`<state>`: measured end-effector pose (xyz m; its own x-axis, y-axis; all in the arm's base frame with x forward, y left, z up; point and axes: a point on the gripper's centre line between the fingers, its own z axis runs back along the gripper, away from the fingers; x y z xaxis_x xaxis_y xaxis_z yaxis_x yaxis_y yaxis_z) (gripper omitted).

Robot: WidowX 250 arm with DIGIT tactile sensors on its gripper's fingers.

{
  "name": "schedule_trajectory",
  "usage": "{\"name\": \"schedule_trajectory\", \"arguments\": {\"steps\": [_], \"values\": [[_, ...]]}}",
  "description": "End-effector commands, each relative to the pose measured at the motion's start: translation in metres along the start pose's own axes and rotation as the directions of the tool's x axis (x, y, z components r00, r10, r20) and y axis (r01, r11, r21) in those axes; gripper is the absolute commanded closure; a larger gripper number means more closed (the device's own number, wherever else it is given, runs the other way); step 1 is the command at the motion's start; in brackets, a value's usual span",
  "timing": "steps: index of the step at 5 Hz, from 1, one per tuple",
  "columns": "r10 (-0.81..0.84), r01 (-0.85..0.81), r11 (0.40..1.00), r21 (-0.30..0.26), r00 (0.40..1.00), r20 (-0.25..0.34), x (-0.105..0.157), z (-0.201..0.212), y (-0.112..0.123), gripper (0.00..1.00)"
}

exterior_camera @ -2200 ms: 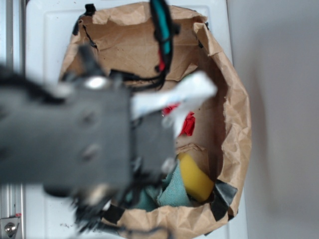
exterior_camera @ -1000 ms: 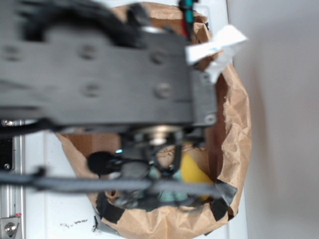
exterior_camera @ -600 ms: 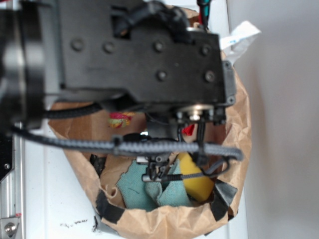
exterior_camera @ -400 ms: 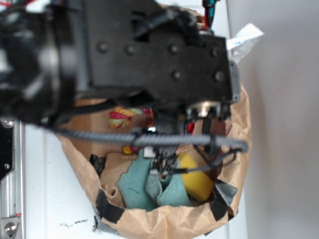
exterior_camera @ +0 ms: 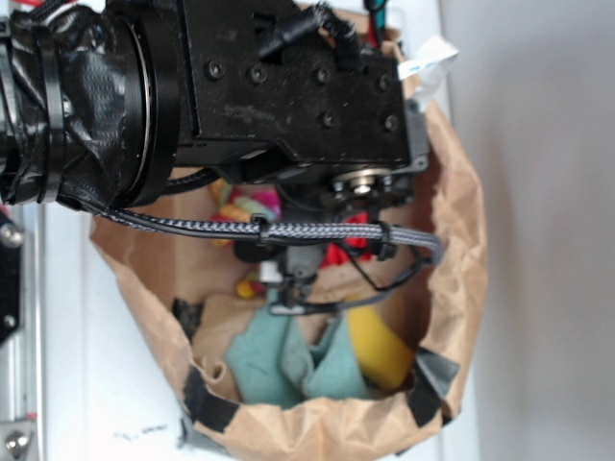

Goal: Grab the multicolored rope.

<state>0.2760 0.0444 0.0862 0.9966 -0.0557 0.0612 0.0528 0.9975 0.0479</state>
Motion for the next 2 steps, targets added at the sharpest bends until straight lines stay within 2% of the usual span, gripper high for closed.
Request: {"name": "schedule_trajectory", "arguments": {"steps": [1, 2], "values": [[-0.071, 0.071, 0.997, 0.006, 0.996, -0.045, -0.0228, 0.0005, -0.0116, 0.0], [-0.058, 0.058, 0.998, -0.005, 0.997, -0.054, -0.0233, 0.0013, -0.0115, 0.0]]}}
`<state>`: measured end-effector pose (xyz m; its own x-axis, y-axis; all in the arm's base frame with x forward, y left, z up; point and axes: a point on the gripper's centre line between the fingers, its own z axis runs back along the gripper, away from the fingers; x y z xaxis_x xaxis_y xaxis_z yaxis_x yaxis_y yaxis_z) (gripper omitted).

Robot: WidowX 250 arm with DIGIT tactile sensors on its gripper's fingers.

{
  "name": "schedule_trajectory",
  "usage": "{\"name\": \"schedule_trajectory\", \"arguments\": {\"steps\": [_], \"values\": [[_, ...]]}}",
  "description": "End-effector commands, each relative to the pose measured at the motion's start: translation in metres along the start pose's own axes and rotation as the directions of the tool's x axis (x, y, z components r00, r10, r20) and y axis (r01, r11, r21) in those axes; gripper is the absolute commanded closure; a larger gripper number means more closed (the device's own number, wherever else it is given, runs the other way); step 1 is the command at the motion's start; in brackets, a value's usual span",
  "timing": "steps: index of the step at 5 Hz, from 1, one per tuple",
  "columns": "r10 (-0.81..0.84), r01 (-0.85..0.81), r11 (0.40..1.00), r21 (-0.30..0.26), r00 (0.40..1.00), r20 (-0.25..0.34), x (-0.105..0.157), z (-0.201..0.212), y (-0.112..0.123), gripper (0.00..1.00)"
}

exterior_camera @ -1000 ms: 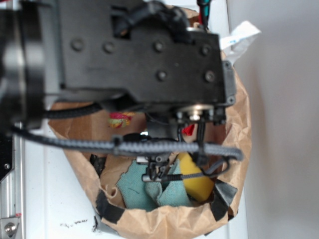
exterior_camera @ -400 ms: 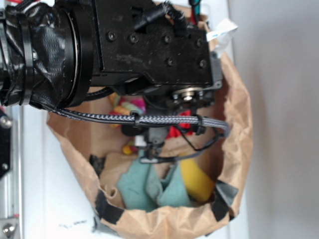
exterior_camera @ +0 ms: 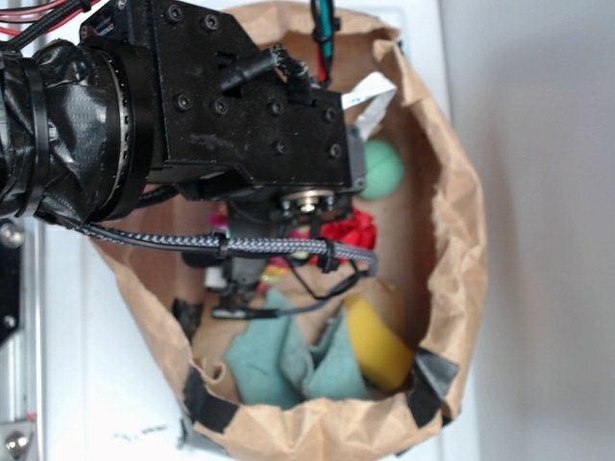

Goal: Grab the multicolored rope.

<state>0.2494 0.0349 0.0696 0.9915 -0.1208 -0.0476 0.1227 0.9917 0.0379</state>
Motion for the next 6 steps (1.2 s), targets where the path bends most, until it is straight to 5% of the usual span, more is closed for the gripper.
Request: {"name": "schedule_trajectory", "arguments": {"steps": [1, 5, 6], "values": [[0.031, -0.031, 0.999, 0.008, 0.998, 0.056, 0.005, 0.015, 0.002, 1.0], [0.068, -0.068, 0.998, -0.014, 0.996, 0.057, 0.01, 0.023, 0.009, 1.0], [0.131, -0.126, 0.989, -0.077, 0.99, 0.058, 0.013, 0.041, 0.021, 1.0]]}}
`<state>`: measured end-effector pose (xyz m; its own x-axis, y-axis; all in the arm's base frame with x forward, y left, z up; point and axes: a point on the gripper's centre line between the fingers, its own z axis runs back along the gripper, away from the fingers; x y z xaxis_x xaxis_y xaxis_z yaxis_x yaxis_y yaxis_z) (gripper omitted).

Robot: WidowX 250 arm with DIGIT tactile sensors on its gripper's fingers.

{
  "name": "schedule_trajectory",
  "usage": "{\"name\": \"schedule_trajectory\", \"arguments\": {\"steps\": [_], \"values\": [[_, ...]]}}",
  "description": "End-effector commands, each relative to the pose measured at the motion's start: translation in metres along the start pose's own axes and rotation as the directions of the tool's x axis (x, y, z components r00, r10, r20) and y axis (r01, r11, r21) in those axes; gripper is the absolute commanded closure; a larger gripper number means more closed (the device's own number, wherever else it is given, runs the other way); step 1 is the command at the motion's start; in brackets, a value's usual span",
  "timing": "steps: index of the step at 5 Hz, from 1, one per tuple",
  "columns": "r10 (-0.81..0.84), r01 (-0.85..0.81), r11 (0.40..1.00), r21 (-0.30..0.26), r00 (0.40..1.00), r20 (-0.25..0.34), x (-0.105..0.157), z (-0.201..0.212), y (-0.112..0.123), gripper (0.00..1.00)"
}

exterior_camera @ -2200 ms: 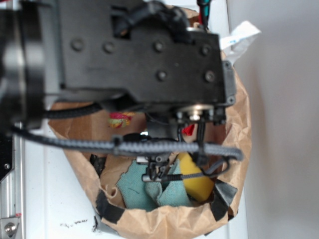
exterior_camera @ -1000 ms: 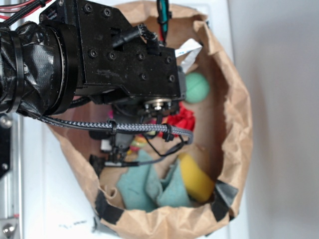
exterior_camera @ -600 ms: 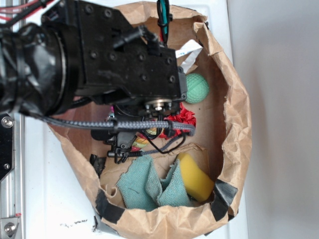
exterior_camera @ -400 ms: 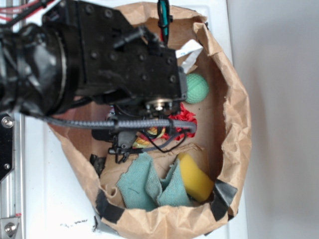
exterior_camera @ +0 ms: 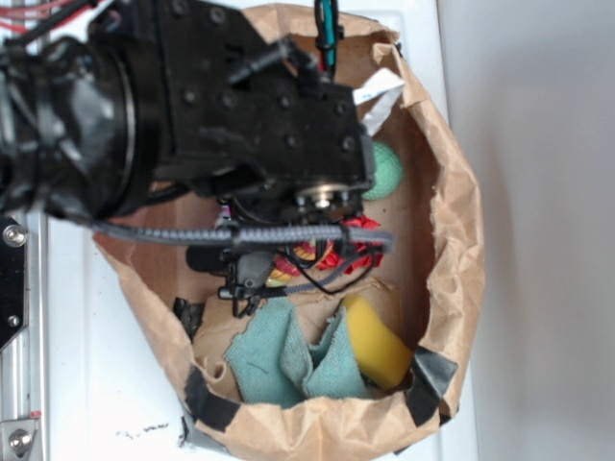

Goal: Grab the multicolored rope.

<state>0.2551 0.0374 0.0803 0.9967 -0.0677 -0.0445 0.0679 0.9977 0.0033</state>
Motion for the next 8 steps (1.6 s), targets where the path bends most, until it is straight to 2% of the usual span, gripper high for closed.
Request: {"name": "schedule_trajectory", "arguments": {"steps": [1, 2, 3, 4, 5, 6, 8], "values": [[0.11, -0.1, 0.99, -0.096, 0.988, 0.105, 0.007, 0.064, 0.023, 1.0], [0.113, -0.092, 0.985, -0.144, 0.983, 0.144, -0.003, 0.09, 0.025, 1.0], [0.059, -0.02, 0.979, -0.205, 0.981, 0.187, -0.019, 0.11, 0.018, 1.0], [0.014, 0.027, 0.991, -0.134, 0.955, 0.296, -0.035, 0.119, 0.002, 1.0], [0.04, -0.004, 0.995, -0.104, 0.939, 0.342, -0.031, 0.129, -0.002, 1.0], [0.05, -0.049, 0.999, -0.012, 0.927, 0.373, -0.022, 0.139, -0.007, 1.0], [0.045, -0.06, 0.998, 0.03, 0.933, 0.357, -0.015, 0.139, -0.011, 1.0]]}}
